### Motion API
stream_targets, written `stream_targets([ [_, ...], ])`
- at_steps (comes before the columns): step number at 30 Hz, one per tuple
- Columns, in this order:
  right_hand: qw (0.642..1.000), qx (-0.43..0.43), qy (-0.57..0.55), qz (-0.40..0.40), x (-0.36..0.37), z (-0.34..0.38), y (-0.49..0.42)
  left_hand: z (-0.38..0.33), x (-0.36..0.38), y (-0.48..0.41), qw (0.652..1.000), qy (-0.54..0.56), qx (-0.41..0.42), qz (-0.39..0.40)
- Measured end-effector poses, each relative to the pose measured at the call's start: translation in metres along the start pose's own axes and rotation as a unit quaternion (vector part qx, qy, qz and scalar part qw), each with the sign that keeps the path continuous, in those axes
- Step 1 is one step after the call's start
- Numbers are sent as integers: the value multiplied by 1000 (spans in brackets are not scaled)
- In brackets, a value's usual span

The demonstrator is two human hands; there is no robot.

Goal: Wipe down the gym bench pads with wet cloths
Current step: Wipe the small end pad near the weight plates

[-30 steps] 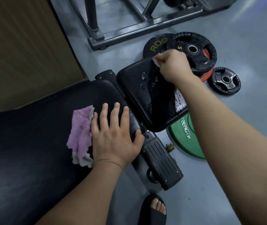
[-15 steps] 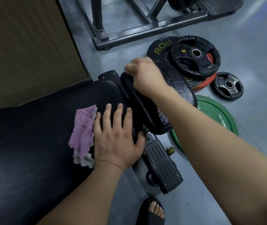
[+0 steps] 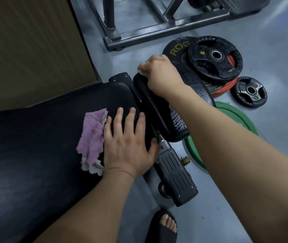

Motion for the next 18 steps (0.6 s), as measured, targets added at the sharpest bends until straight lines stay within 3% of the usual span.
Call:
stream_targets([
  [8,992,-119,-38,-34,-21,-1,95,1,0,1,1000,16,-4,-5],
  [15,998,-44,27,-32,-4,20,40,0,-1,1,1000,12,-3,-1],
  [18,995,-89,24,-23,-11,16,60,1,0,0,1000,21,-2,-8],
])
Point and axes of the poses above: each hand's wrist, its own y-axis away from the middle knuckle, its own x-axis out of the palm, z = x × y, the point moved 1 cm from there along -y, towards the middle knuckle, and after that the axes turned 7 degrees about -z, right-handed, at the moved point
